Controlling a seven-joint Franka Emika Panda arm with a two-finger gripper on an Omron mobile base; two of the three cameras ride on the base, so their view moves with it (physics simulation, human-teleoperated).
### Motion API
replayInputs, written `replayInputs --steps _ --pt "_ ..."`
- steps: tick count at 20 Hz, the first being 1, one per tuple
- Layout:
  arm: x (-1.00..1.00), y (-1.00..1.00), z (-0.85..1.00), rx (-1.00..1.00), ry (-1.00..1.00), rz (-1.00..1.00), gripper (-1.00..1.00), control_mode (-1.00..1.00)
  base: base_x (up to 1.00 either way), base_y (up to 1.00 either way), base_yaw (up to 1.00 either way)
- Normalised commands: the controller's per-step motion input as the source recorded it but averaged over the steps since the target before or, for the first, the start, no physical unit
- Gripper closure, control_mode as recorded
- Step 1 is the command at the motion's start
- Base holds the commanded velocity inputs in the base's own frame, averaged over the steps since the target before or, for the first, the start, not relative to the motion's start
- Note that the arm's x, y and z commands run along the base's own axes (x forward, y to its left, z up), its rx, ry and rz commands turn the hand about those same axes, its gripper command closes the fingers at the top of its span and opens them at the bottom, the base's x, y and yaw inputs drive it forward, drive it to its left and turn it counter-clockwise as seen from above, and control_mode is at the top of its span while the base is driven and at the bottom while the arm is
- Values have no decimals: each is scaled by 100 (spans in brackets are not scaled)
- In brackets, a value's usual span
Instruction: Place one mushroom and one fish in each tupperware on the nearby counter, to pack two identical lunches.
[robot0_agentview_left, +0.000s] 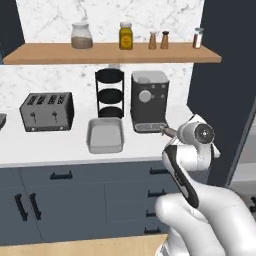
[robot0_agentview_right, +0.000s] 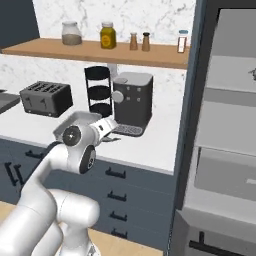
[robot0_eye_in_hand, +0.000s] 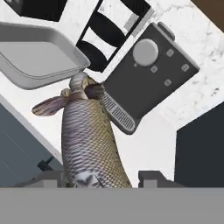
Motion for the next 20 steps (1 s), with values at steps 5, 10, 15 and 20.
replayInputs --steps 5,10,15,20 --pt "0 0 0 0 0 0 100 100 100 100 -19" --pt "9 16 -1 -1 8 -3 100 -100 71 80 -24" --pt "1 2 -12 0 15 -1 100 -100 0 0 0" --pt "66 -1 -55 0 31 -1 100 -100 0 0 0"
